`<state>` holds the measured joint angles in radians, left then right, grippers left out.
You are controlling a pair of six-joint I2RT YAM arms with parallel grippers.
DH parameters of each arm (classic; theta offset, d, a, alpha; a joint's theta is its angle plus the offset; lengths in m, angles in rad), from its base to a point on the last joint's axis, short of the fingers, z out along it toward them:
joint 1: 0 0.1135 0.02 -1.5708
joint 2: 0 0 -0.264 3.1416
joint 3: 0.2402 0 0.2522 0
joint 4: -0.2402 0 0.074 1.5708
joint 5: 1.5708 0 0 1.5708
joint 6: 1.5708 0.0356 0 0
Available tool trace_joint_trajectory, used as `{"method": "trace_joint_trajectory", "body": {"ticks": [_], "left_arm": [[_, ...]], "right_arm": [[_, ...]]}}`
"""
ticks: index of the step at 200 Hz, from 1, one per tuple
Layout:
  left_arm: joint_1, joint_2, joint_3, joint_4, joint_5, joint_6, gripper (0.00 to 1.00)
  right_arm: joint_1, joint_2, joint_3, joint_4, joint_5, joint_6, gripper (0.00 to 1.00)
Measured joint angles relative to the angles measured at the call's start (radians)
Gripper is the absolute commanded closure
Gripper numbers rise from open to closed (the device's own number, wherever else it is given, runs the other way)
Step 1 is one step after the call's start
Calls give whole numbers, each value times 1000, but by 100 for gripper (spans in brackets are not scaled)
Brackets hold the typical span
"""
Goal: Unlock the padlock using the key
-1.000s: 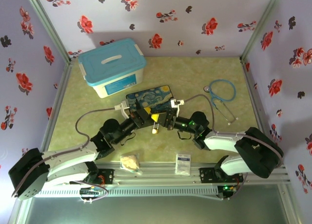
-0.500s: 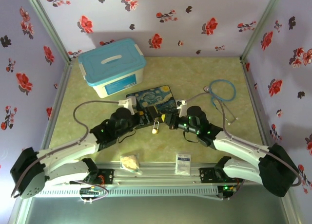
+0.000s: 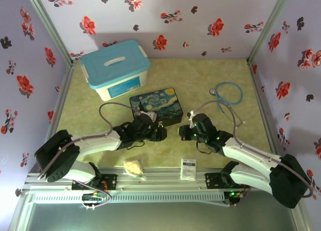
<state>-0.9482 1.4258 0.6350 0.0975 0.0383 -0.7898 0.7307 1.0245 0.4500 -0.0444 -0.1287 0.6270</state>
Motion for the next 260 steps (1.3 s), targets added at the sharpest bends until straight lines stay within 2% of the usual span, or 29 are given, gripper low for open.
{"method": "trace_joint_trajectory", "body": {"ticks": [25, 48, 83, 117, 136, 168, 190, 222, 260], "left_arm": [[0, 13, -9, 6, -3, 28, 20], [2, 45, -11, 32, -12, 69, 32], [6, 97, -28, 85, -21, 103, 43], [6, 113, -47, 138, -38, 109, 45], [5, 143, -47, 175, -43, 110, 53], [-13, 171, -47, 211, -69, 113, 60], [-32, 175, -48, 224, -84, 109, 62], [-42, 175, -71, 271, -103, 66, 71], [-43, 174, -112, 360, -106, -3, 75]], "right_arm": [[0, -22, 0, -18, 7, -8, 100], [0, -35, -4, -22, 14, -11, 100], [0, -35, -6, -36, 18, -18, 100], [0, -35, -9, -36, 21, -18, 100], [0, -35, -14, -35, 21, -18, 100], [0, -35, -32, -32, 21, -18, 100], [0, -35, -45, -31, 21, -15, 100], [0, -34, -56, -20, 21, -14, 100], [0, -11, -58, 15, 20, -2, 100]]}}
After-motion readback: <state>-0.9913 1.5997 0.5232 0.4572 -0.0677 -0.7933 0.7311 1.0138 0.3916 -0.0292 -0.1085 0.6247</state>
